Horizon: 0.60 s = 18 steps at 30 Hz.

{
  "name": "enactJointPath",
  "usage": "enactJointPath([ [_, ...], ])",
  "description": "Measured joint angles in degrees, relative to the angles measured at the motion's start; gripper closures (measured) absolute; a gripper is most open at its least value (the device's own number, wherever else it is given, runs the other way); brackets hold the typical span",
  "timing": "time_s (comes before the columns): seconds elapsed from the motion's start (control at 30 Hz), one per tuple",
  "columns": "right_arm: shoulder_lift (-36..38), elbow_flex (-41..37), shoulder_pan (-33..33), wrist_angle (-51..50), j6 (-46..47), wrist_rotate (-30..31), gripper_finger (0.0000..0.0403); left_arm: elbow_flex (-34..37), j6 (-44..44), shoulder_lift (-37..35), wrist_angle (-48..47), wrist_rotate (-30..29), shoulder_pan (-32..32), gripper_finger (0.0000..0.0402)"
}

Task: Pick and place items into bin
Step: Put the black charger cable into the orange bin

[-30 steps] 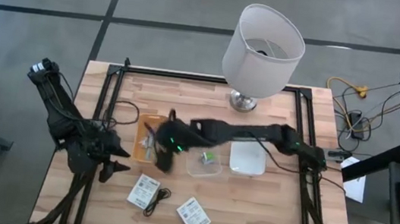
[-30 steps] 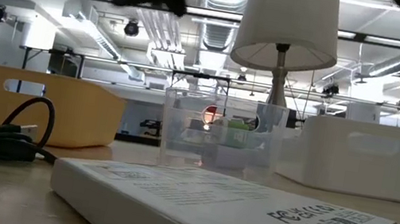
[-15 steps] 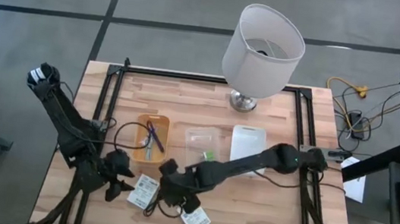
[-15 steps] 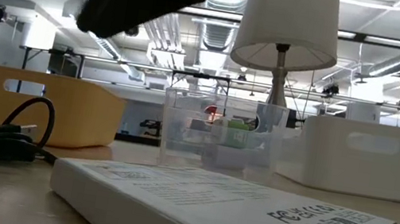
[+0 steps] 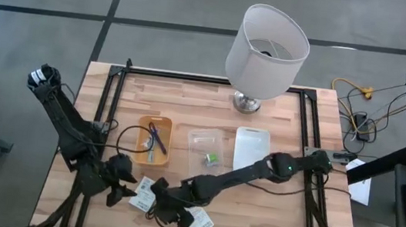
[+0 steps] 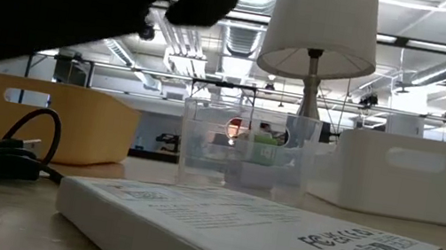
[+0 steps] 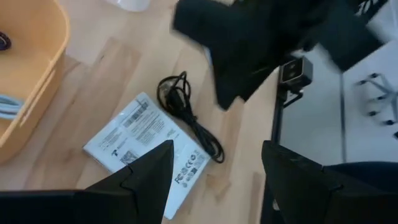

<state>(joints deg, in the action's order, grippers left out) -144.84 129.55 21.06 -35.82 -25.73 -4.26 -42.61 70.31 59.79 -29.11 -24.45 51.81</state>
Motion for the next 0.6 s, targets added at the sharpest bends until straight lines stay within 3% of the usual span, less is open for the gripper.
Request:
enactJointPath([
  [0.13,-0.66,0.37,-0.55,-0.41,3.32,1.26,0.0209,0.17,3.28,0.32,0.96,-0.01,-0.02,0.0174],
  [0.27,2.09,0.42,-0.38,-8.17,12.3,14.45,0.0209,0.74,3.7,4.75,5.32,1.02,-0.04,0.0174],
  [0.33,4.49,0.42,-0.44,-14.35,15.82,17.63,0.0209,0.74,1.56,7.95,8.39,1.3,-0.08,0.0174],
  [0.47,8.24,0.53,-0.38,-24.73,22.23,19.44,0.0212,-0.68,-3.61,15.05,11.36,1.6,-1.82,0.0183],
  [0.6,10.11,0.4,0.24,-32.93,28.38,19.55,0.0218,-3.0,-8.46,20.56,14.8,3.64,-3.62,0.0229],
])
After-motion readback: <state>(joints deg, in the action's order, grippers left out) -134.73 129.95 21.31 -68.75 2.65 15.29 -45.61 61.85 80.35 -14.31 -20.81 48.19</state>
